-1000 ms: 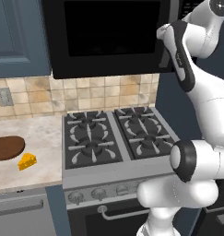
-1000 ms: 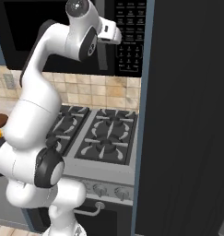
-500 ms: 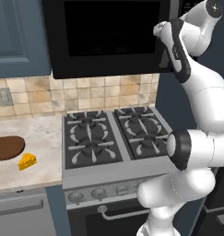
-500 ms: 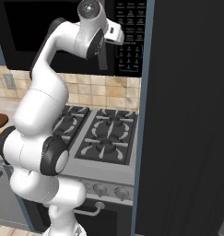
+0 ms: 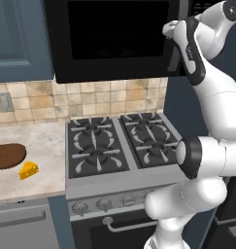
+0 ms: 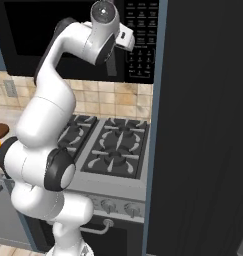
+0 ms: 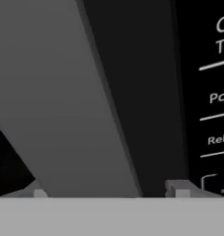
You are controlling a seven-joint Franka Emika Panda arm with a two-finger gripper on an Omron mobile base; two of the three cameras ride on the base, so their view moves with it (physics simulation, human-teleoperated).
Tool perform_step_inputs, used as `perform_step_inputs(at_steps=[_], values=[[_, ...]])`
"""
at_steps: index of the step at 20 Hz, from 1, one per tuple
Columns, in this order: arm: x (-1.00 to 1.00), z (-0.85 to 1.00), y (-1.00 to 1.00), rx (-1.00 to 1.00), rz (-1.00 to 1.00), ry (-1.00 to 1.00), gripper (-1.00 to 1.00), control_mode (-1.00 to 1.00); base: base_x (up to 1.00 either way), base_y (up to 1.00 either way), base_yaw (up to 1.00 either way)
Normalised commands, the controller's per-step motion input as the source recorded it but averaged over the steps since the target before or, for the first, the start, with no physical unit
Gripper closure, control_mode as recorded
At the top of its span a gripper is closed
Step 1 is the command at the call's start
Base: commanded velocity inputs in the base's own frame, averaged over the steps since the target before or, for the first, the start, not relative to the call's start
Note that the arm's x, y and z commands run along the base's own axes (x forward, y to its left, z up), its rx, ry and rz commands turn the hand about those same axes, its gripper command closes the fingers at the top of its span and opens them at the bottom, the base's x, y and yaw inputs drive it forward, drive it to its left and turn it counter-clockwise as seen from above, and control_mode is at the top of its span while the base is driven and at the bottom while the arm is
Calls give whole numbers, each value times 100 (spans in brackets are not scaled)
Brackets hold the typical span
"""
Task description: Retrieve the reheated potato from the microwave, then place the potato, cheese, and condiment on the cutting board.
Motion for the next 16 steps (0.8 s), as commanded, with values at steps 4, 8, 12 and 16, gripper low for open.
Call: perform_step_inputs(at_steps=[4, 8, 12, 16], values=[[10, -14, 19, 2, 2, -4, 100, -100, 0, 0, 0], [-1, -10, 23, 2, 0, -3, 100, -100, 0, 0, 0], [-29, -1, 24, 8, 0, -2, 100, -100, 0, 0, 0], [-59, 0, 18, 6, 0, -9, 100, -100, 0, 0, 0]])
